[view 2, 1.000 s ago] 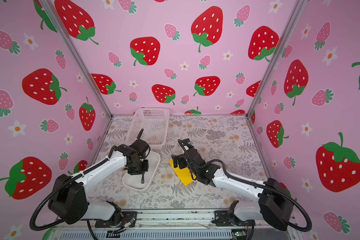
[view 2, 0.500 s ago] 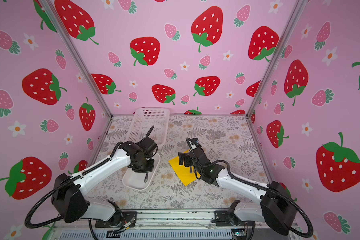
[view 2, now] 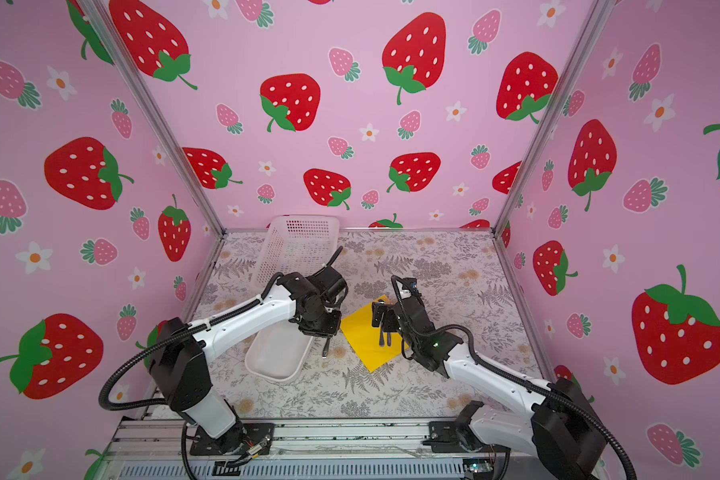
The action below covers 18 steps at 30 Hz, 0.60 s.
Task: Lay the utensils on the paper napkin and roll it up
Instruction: 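Lift the knife with the left gripper and carry it over the napkin, then lower the knife beside the spoon on the napkin with the left gripper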
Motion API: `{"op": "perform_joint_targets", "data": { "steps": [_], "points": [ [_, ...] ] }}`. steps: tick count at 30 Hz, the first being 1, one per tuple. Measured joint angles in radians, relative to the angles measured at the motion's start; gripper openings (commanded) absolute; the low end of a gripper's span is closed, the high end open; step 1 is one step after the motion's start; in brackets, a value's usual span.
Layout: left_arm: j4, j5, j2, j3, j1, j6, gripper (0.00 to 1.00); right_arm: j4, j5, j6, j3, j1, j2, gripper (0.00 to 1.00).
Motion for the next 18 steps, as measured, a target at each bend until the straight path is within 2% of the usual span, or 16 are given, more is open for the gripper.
{"op": "perform_joint_targets", "data": {
  "steps": [12, 18],
  "points": [
    [0.107, 0.102, 0.284, 0.186, -0.001, -0.026, 0.07, -0.031, -0.121, 0.033, -0.056, -0.108, 0.004, 1.00],
    [0.136, 0.141, 0.367, 0.229, -0.001, -0.044, 0.07, -0.034, -0.177, 0.037, -0.063, -0.137, 0.024, 1.00]
  ]
}}
